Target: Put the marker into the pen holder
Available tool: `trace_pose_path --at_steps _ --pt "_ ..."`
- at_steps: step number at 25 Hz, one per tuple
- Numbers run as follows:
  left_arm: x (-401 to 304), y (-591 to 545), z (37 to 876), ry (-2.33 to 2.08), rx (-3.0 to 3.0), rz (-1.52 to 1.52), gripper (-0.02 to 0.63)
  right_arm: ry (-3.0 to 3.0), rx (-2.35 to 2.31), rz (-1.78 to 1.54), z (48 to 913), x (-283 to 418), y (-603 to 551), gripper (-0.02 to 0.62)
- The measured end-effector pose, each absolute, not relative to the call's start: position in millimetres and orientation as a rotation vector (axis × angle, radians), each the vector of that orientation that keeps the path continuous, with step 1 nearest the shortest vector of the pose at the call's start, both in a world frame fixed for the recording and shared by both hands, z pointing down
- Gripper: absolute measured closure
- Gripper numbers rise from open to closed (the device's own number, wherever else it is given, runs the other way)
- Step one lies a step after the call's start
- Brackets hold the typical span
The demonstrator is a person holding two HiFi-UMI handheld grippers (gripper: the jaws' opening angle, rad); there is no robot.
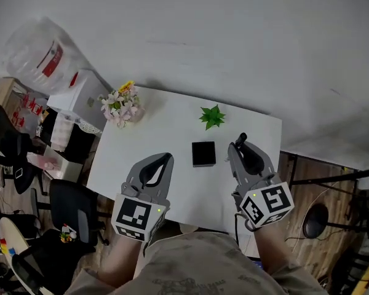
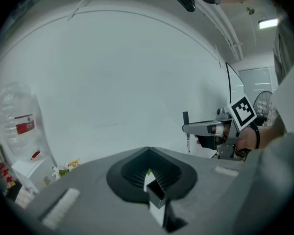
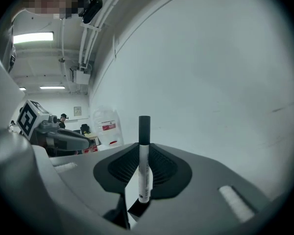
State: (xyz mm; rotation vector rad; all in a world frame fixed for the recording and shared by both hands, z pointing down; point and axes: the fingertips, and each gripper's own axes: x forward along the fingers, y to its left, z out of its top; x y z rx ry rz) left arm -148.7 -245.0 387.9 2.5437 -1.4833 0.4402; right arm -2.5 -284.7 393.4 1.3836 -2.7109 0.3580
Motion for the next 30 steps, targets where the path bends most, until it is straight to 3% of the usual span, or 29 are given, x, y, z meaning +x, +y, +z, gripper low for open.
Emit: trace_pose_path --at_steps 16,30 --pt "-174.9 -287.7 406.1 -1.171 2.718 0.479 0.606 -2.537 1.631 0.296 407.9 -51.5 -292.9 0.505" --pt "-167.4 -294.9 447.6 -1.091 2.592 0.496 0.606 -2.476 1.561 0.470 484.9 -63.2 -316.9 0.505"
